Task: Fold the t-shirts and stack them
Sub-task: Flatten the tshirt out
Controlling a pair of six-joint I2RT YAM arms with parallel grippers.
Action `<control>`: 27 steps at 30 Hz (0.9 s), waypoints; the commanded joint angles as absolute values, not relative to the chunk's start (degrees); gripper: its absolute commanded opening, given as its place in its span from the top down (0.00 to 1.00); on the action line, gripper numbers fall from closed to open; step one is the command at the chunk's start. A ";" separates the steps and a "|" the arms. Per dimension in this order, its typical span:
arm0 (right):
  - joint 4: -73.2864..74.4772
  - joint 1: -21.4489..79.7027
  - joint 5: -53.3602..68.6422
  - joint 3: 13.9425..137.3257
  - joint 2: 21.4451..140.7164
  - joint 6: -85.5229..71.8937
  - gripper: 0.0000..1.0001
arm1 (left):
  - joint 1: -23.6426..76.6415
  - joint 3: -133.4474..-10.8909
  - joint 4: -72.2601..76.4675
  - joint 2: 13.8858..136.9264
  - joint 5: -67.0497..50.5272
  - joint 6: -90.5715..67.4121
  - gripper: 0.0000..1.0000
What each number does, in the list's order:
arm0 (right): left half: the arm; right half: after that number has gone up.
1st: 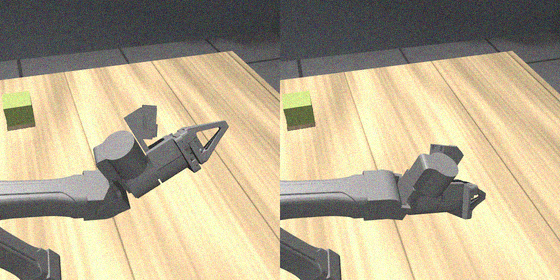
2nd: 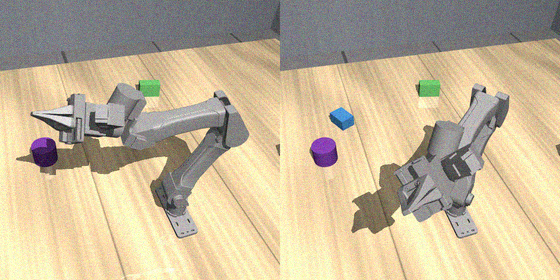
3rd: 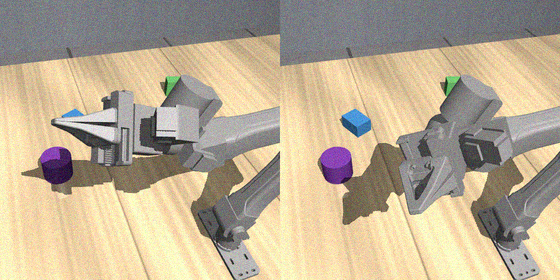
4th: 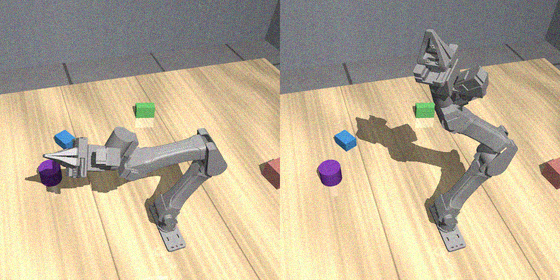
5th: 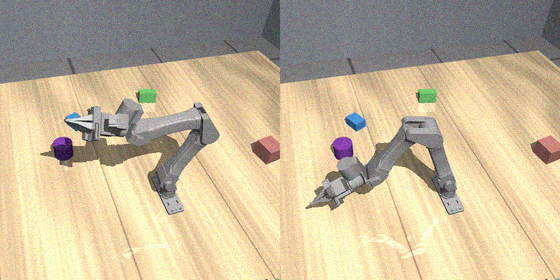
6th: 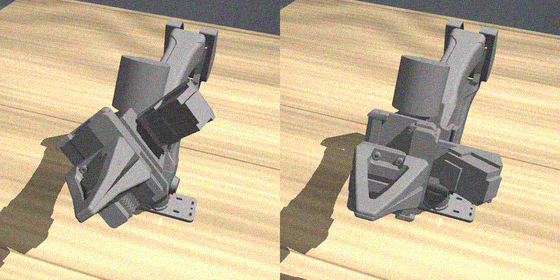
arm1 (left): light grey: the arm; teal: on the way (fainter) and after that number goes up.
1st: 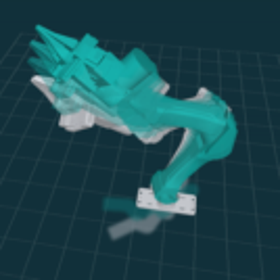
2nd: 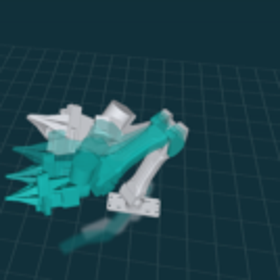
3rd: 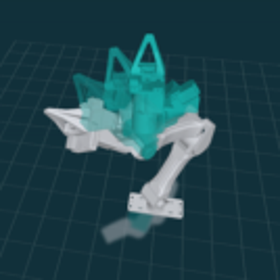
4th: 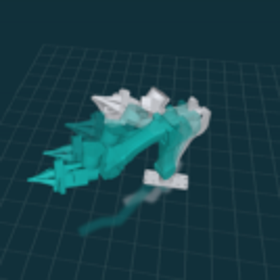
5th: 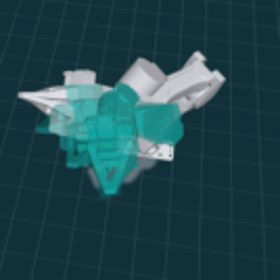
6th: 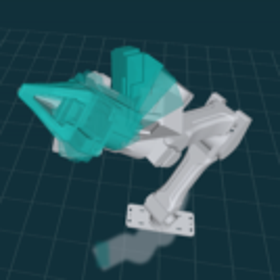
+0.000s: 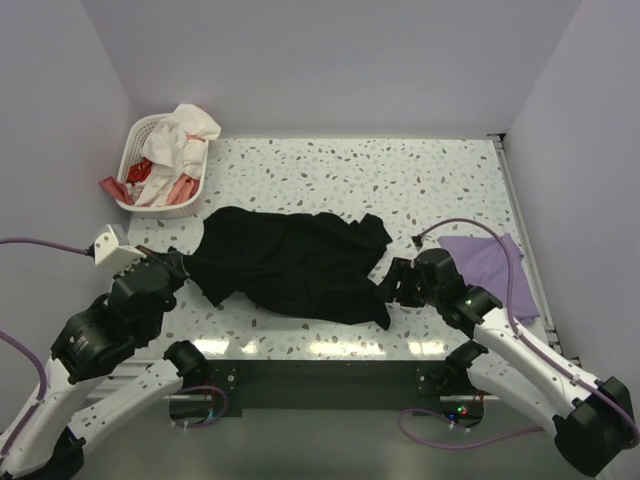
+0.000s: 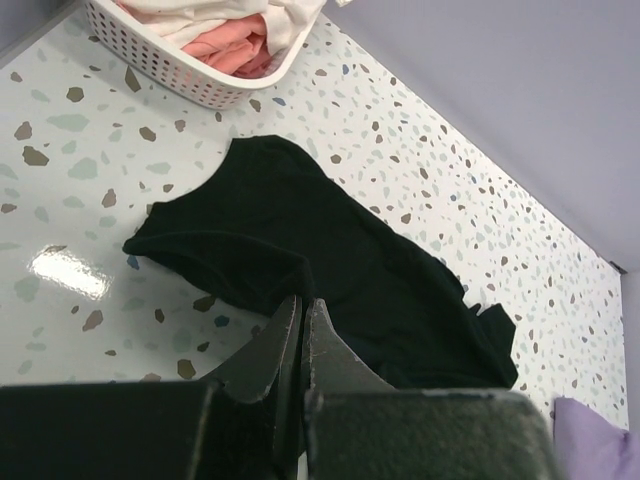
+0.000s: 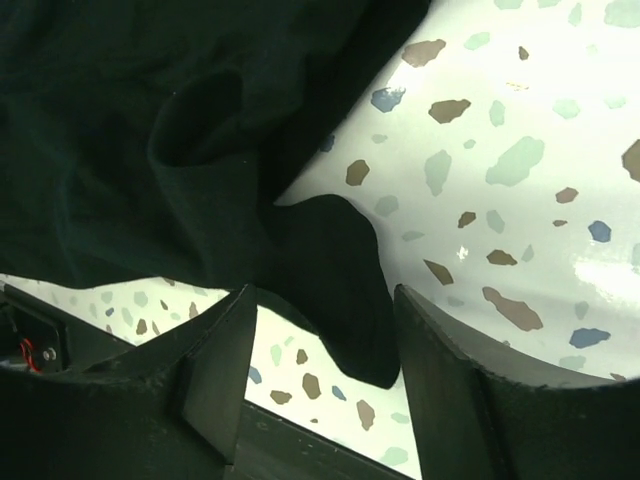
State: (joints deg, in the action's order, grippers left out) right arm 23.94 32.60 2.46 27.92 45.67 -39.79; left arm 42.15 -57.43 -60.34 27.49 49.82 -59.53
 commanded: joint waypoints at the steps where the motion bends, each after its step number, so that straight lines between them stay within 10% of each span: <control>1: 20.83 34.27 2.38 26.11 45.53 -41.74 0.41 | 42.28 -58.01 -56.78 28.39 52.38 -57.92 1.00; 22: 13.02 43.50 3.60 12.92 44.47 -52.11 0.41 | 42.28 -56.25 -50.10 32.87 51.24 -54.23 1.00; 27: 8.36 44.74 3.34 13.53 48.59 -53.26 0.54 | 42.28 -56.51 -47.29 34.45 51.24 -52.30 1.00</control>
